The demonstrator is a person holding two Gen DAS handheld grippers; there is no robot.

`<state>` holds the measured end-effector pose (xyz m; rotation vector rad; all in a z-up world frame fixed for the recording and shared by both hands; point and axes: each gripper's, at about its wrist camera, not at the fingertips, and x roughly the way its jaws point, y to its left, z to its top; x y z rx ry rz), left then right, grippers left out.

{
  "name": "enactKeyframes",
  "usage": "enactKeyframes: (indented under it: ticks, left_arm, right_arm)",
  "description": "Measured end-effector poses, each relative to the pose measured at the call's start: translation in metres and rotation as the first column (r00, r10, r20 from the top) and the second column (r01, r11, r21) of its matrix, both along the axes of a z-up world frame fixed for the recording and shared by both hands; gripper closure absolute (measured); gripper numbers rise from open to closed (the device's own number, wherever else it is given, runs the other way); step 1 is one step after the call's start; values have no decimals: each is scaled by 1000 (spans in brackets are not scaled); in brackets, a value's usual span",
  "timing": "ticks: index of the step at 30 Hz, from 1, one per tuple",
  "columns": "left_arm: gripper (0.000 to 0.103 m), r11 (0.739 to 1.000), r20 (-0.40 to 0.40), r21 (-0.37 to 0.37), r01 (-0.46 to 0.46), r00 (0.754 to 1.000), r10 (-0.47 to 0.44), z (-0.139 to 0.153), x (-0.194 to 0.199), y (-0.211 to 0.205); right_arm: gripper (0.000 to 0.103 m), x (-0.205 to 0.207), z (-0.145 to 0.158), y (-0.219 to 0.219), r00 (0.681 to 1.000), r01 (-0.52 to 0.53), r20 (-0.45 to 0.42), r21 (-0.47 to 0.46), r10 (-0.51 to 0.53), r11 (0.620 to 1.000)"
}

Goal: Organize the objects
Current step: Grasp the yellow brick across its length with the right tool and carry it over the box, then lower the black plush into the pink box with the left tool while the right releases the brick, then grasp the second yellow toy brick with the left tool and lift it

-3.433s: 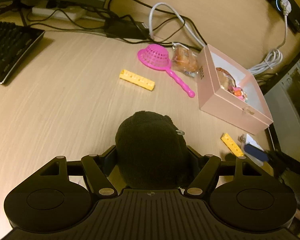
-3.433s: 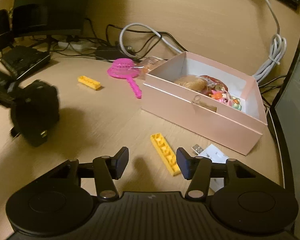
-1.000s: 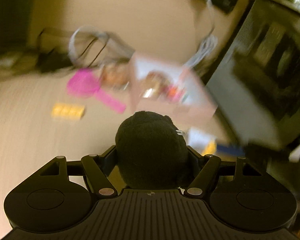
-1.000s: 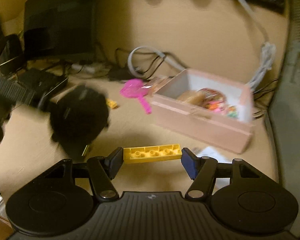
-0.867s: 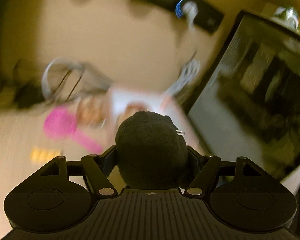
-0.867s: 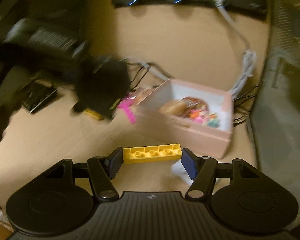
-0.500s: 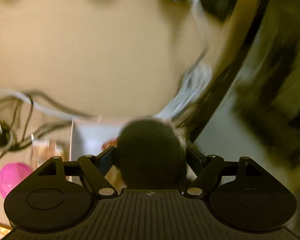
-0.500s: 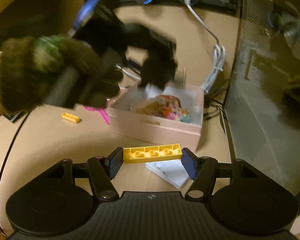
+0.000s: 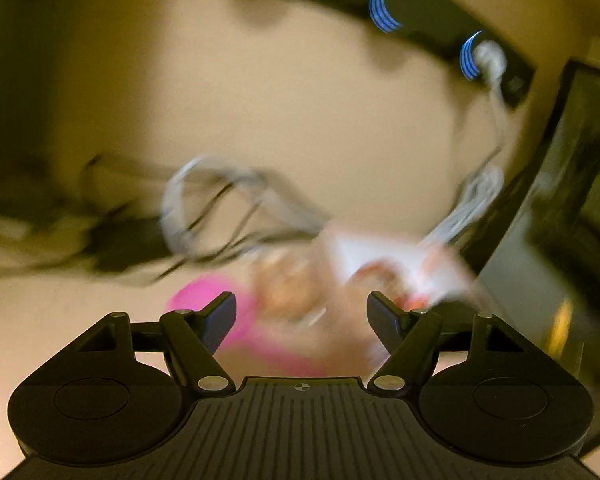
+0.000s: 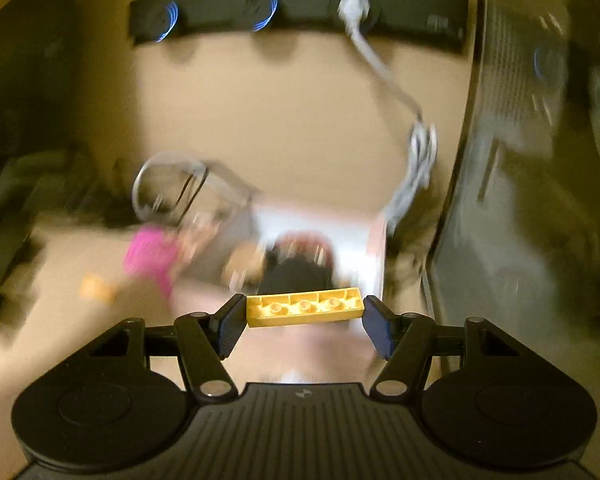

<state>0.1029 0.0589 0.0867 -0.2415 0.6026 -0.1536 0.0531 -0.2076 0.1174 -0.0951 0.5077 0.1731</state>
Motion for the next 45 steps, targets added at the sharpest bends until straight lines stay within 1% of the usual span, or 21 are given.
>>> enactKeyframes:
  ticks: [2,3,5,8,11,13,14,15,17,20,21,22,24,26,30,31,33,38,40,42,45]
  left_arm:
    - [26,1000,-71,0,-20,997,20,-14,-14,18]
    - [26,1000,-110,-1,-29,994,28,-21,-20,25]
    - [26,999,-157,-3,-40,987,39,-31,-32,36]
    - [26,999,-184,-8,-42,982,40,-36,-44,47]
    - [26,999,-202,-4,-35,979,33,-40,-49,51]
    - [27,999,-214,-9,-49,976,46,-43,-51,55]
    - [27,998,-216,-18,-58,975,52,-43,-52,58]
    - [27,997,-212,-31,-64,976,57,-43,-56,60]
    - [27,995,-209,-65,-72,976,57,-42,-59,62]
    - [27,994,-205,-89,-68,978,49,-41,-60,58]
    - [27,994,-203,-88,-62,978,43,-40,-59,55]
    - [27,995,-202,-89,-53,979,34,-41,-58,52]
    - [27,995,-204,-88,-40,979,21,-42,-57,46]
    - [27,996,-212,-82,-30,977,12,-45,-55,40]
    - [27,997,-237,-71,-41,971,23,-53,-53,36]
    - [27,997,-239,-68,-46,971,28,-55,-53,36]
    - [27,997,-233,-59,-41,972,26,-54,-49,36]
    - [27,1000,-170,20,5,985,-2,-47,-23,41]
    - [27,1000,-170,16,-2,985,5,-49,-7,50]
    - [27,999,-182,6,-54,982,54,-52,5,60]
    - [27,992,-210,-92,-89,975,68,-59,15,68]
  right_arm:
    - [39,32,13,5,999,23,34,23,-24,999]
    - [32,51,17,8,999,35,32,35,-36,999]
    - [12,84,17,10,998,55,-18,68,-54,996]
    - [12,102,2,13,993,45,-113,78,-36,996]
    - [12,95,-25,13,980,30,-199,60,-18,998]
    - [12,82,-42,8,976,41,-216,36,-32,999]
    - [14,76,-48,5,976,43,-215,26,-36,999]
    - [23,70,-54,2,976,49,-214,15,-44,999]
    - [33,66,-60,-4,975,59,-216,7,-56,998]
    - [34,73,-68,-6,980,112,-156,-57,-120,992]
    - [40,80,-71,-6,977,133,-157,-76,-144,988]
    - [43,87,-75,-5,973,152,-165,-82,-164,985]
    - [45,94,-82,-6,964,177,-189,-74,-189,981]
    - [45,92,-81,-5,967,167,-187,-62,-176,984]
    - [43,74,-73,-12,974,109,-201,21,-102,994]
    - [41,68,-70,-13,976,108,-192,18,-103,994]
    - [28,50,-64,-17,982,108,-160,11,-105,994]
    - [18,6,-48,-17,989,52,-137,33,-47,998]
    - [15,-10,-46,-13,989,20,-145,31,-15,999]
    - [10,-27,-46,-8,987,-8,-160,29,12,1000]
    - [4,-49,-53,-2,983,-38,-177,10,39,999]
